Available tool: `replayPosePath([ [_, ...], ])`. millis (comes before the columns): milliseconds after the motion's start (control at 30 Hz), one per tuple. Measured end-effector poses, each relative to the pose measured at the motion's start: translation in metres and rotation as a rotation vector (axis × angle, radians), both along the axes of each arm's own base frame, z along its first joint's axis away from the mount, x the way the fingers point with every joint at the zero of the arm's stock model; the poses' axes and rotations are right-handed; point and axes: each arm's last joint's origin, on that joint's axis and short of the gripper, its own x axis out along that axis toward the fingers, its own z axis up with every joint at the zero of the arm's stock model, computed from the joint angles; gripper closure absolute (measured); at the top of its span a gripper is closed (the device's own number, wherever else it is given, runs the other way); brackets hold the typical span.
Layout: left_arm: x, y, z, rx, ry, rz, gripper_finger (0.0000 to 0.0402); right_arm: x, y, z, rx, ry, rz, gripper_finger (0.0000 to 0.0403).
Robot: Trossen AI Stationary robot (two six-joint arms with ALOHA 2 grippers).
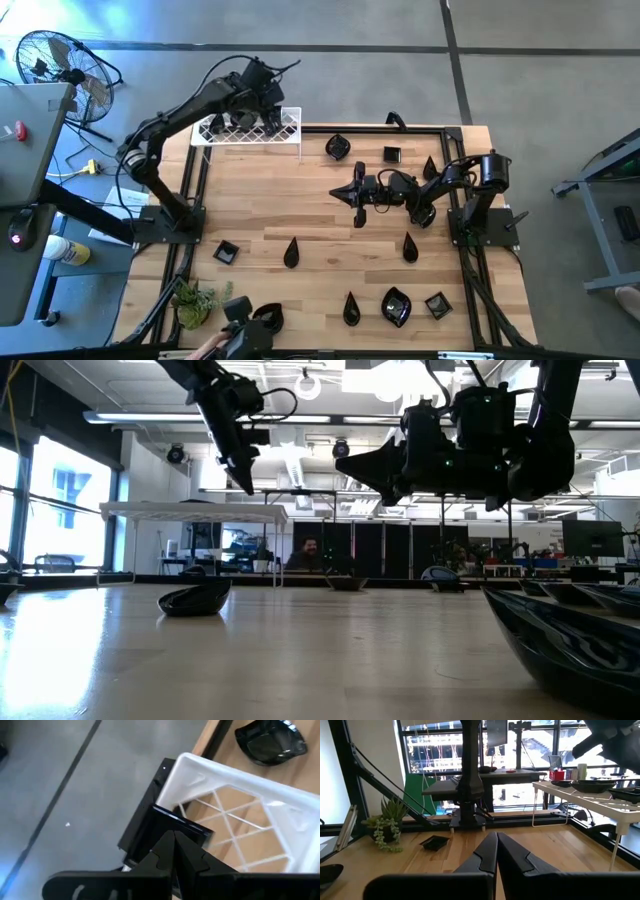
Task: Pick & Place Mini shaped plates
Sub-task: Stack the square plate on top of the square plate on the shelf
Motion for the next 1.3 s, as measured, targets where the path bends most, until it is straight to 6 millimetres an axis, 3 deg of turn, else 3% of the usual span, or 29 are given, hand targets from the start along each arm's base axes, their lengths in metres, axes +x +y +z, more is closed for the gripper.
replayPosePath([
  [233,0.010,0.011,-0.026,-0.034,0.091,-0.003,0.0401,0.000,0.000,0.000,0.002,0.000,0.001,0.0401],
  [800,0.009,0.008,-0.029,-0.081,0.101,-0.029,0.0401,0.000,0.000,0.000,0.000,0.000,0.003,0.0397],
  [1300,0.002,-0.001,-0.015,-0.084,0.077,-0.049,0.0401,0.000,0.000,0.000,-0.005,0.001,0.002,0.0397],
])
